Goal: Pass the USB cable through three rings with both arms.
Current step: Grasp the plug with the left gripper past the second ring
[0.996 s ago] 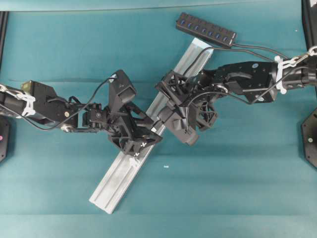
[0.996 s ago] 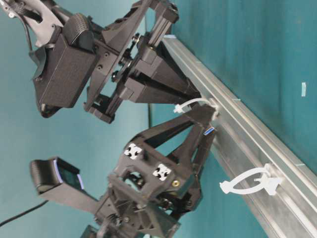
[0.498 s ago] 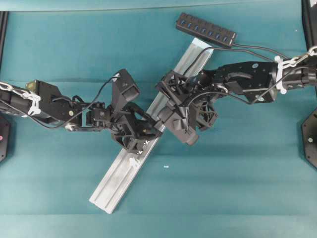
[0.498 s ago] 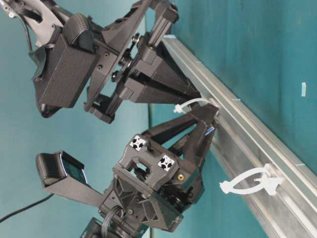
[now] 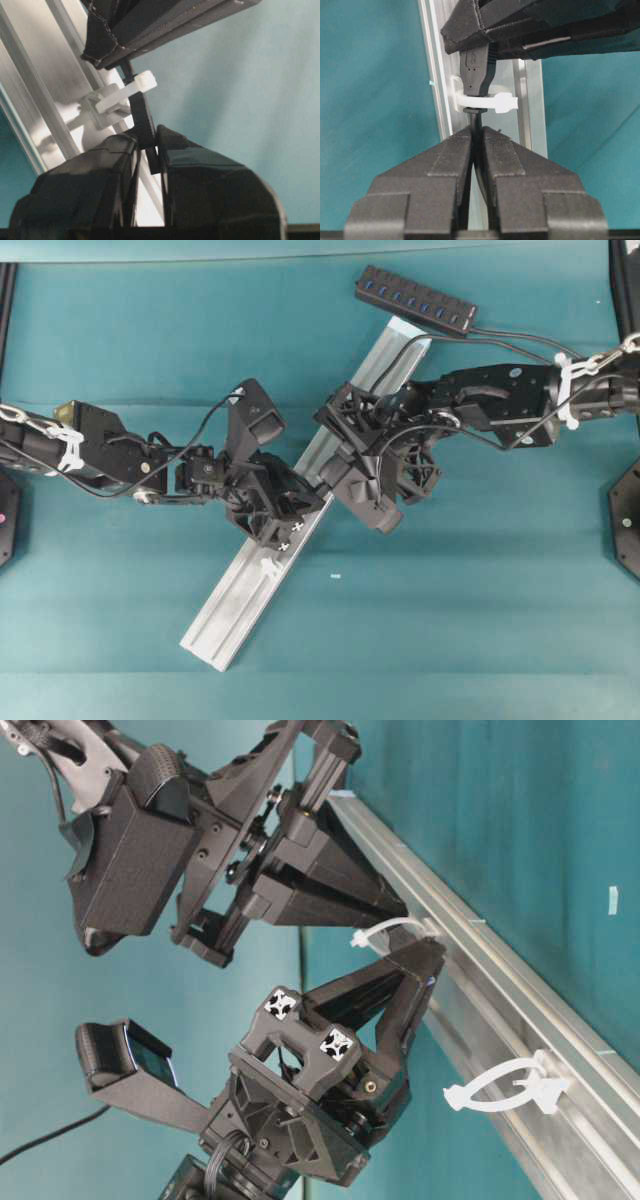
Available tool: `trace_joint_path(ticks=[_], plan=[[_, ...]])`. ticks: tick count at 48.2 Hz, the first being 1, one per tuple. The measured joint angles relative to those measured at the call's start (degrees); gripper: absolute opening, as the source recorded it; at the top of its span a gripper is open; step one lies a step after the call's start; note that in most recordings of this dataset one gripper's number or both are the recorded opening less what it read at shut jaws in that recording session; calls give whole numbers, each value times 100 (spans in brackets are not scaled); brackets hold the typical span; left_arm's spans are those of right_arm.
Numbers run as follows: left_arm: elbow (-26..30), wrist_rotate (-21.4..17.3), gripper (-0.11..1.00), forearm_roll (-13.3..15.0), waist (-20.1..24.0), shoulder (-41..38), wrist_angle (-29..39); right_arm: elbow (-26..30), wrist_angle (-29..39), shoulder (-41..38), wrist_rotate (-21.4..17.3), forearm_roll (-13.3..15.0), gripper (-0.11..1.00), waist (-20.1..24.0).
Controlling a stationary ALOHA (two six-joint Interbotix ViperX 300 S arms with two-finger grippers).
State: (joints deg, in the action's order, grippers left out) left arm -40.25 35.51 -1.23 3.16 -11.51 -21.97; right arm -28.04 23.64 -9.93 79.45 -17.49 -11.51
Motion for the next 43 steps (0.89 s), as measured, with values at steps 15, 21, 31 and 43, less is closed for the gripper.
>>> trace_joint_path(ticks=[15, 21, 31, 43], plan=[[0, 9, 10, 0, 9, 0, 0, -9, -26, 0, -53, 0, 14, 0], [0, 0, 10, 0, 0, 0, 0, -9, 26, 0, -211, 0, 43, 0], [-35, 9, 10, 0, -9, 70, 114, -18, -123, 44, -668, 0, 92, 9], [-229, 18, 10, 0, -105, 378, 290, -123, -237, 264, -861, 9, 89, 9]])
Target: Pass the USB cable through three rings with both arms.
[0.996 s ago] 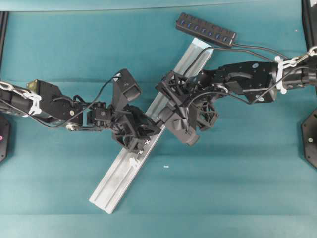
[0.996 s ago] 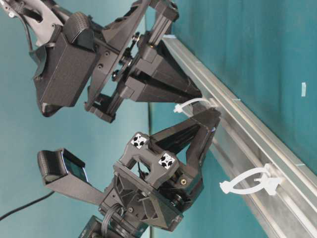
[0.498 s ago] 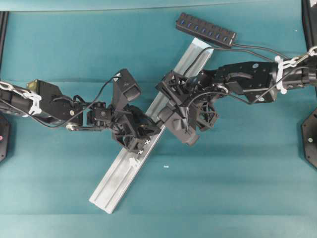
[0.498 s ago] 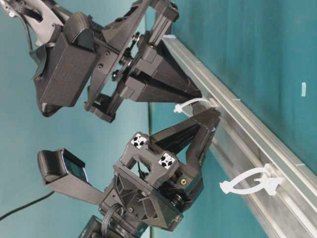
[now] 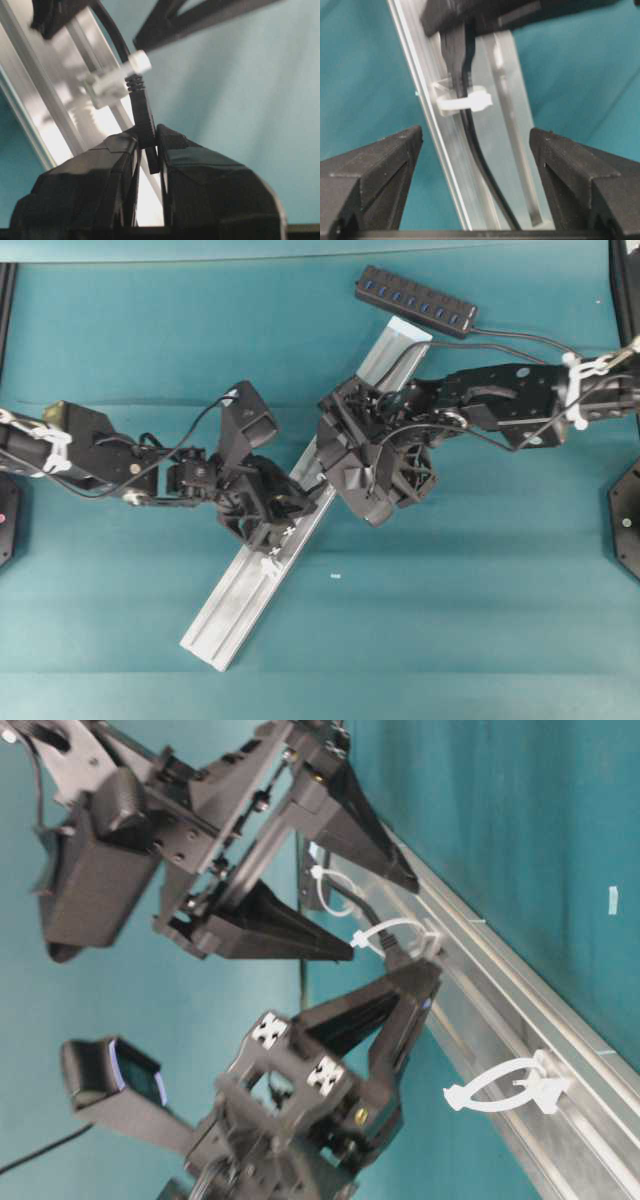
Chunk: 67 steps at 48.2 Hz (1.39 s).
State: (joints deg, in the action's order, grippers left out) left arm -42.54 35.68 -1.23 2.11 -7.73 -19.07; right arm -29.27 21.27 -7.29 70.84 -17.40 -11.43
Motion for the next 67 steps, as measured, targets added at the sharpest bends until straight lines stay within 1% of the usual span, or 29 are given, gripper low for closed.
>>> trace_joint_path(ticks=[12, 21, 23, 32, 41, 51, 56, 60, 62, 67], plan=[[-316, 35, 10, 0, -149, 255, 9, -44, -26, 141, -9, 0, 89, 141], [-448, 387, 10, 0, -290, 308, -18, -44, -290, 149, -18, 0, 89, 378], [-457, 413, 10, 0, -308, 325, -35, -44, -369, 149, -9, 0, 89, 439], [-466, 422, 10, 0, -360, 387, -79, -44, -598, 141, -18, 0, 88, 624], [-466, 448, 10, 0, -369, 431, -79, -35, -756, 26, -18, 0, 88, 650], [-457, 448, 10, 0, -378, 431, -79, -9, -958, -193, -18, 0, 82, 650], [-466, 448, 10, 0, -387, 439, -88, 9, -984, -246, -18, 0, 74, 650], [-457, 448, 10, 0, -378, 439, -88, 18, -993, -246, -18, 0, 63, 650], [-466, 457, 10, 0, -378, 431, -88, 18, -993, -255, -18, 0, 54, 650], [-466, 448, 10, 0, -378, 439, -88, 53, -984, -264, -18, 0, 25, 642]])
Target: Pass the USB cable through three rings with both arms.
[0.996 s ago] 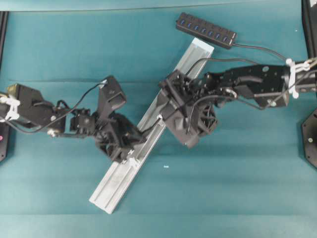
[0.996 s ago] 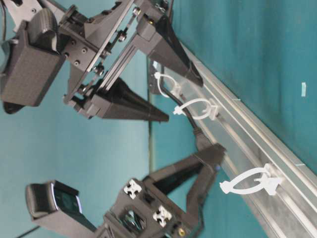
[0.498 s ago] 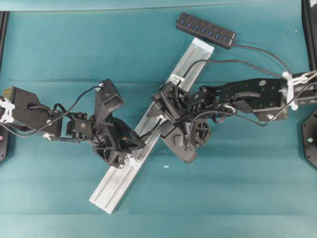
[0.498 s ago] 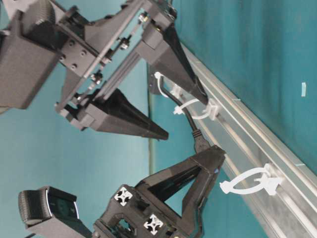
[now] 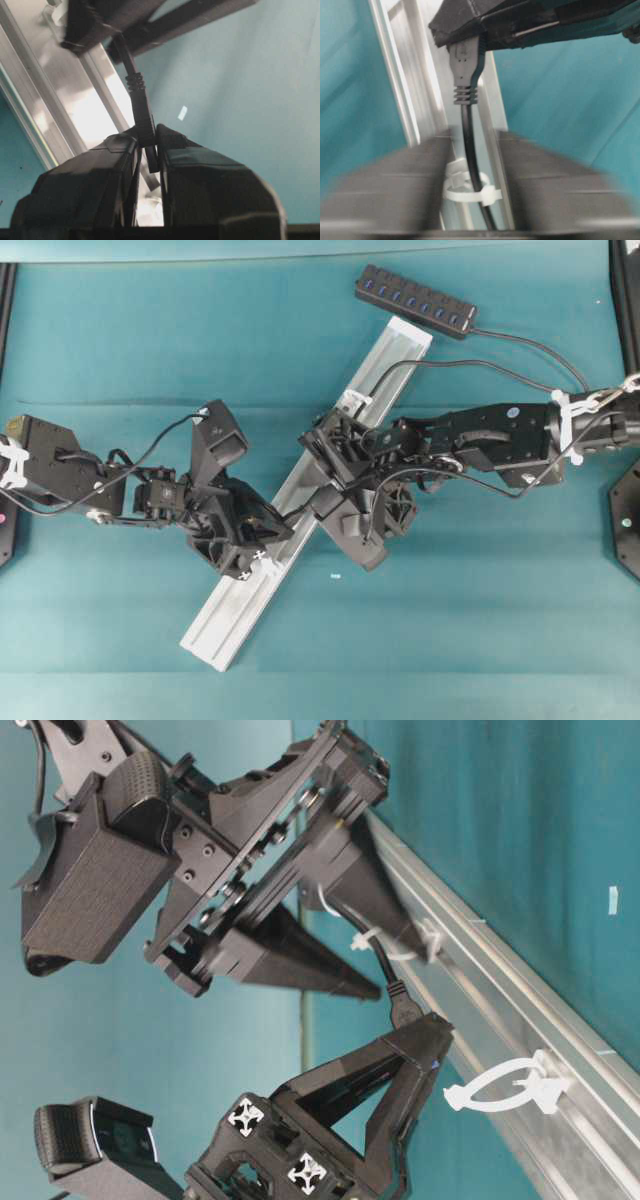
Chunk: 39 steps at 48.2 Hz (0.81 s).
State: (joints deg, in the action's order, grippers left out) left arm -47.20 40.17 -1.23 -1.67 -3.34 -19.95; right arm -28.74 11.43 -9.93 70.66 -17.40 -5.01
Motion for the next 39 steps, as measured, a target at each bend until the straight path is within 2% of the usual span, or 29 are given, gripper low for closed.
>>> trace_joint_path(ticks=[3, 5, 31, 33, 39], plan=[[9, 9, 10, 0, 0, 0, 9, 9, 9, 0, 0, 0, 11, 18], [0, 9, 10, 0, -9, -9, 9, 26, 18, -9, 0, 0, 6, 18], [0, 9, 11, 0, 18, 79, 9, 141, 448, -9, 0, 185, 6, 9], [0, 9, 16, 0, 18, 97, 9, 141, 457, 0, 0, 193, 6, 9], [-26, -9, 50, 0, 9, 272, 9, 149, 483, -9, 0, 202, 6, 9]])
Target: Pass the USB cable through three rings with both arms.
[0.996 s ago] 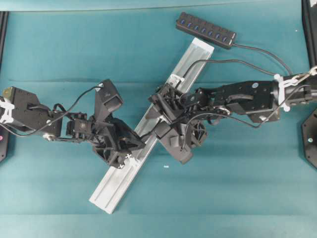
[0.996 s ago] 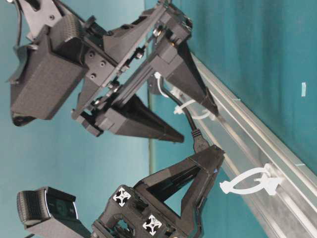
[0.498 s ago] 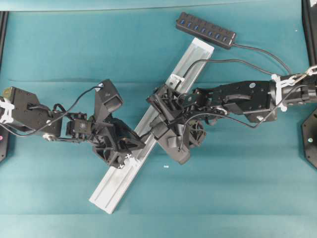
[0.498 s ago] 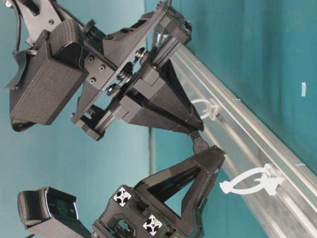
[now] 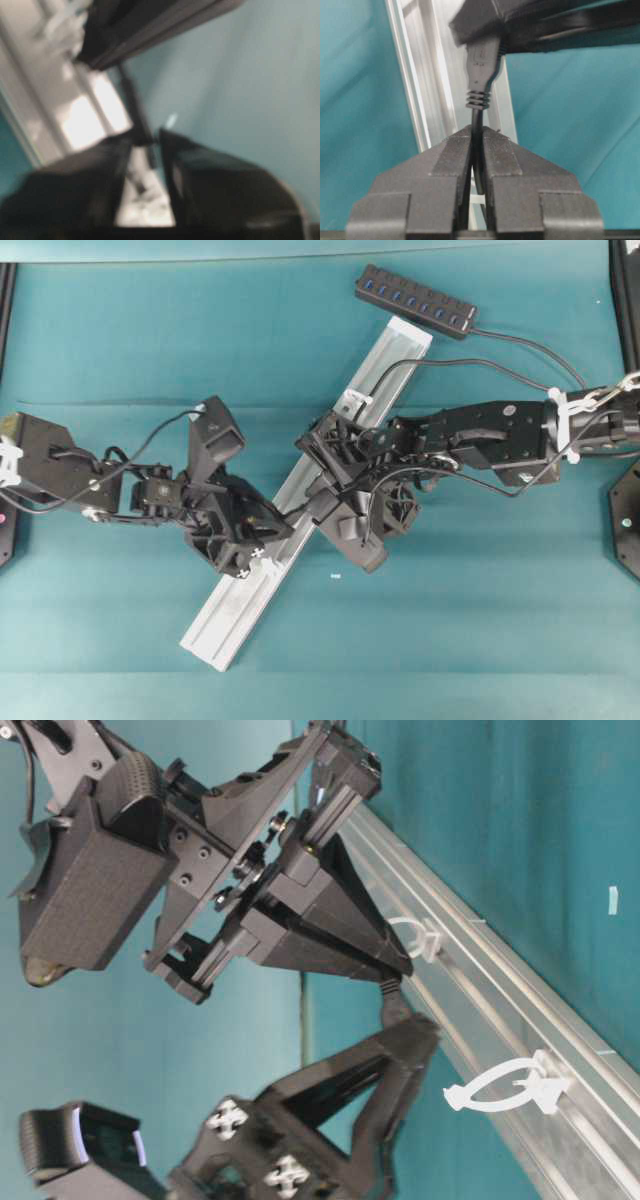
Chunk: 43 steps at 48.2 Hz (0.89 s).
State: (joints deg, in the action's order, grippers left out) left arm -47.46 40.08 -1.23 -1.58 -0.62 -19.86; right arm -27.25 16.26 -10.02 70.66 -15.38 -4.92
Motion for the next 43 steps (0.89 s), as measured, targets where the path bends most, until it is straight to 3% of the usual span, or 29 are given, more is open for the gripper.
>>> trace_joint_path(ticks=[6, 9, 30, 43], plan=[[-88, 9, 84, 0, -9, 185, 114, 0, 70, 0, 0, 9, 6, 0], [-132, 0, 95, 0, -35, 299, 246, 0, 97, 0, 0, 9, 6, 0], [-457, -35, 95, 0, -606, 1644, 1679, 0, 185, 0, 0, 18, 6, 0], [-712, 176, 93, 0, -1037, 2057, 1960, 9, 237, -62, 0, 35, 6, 44]])
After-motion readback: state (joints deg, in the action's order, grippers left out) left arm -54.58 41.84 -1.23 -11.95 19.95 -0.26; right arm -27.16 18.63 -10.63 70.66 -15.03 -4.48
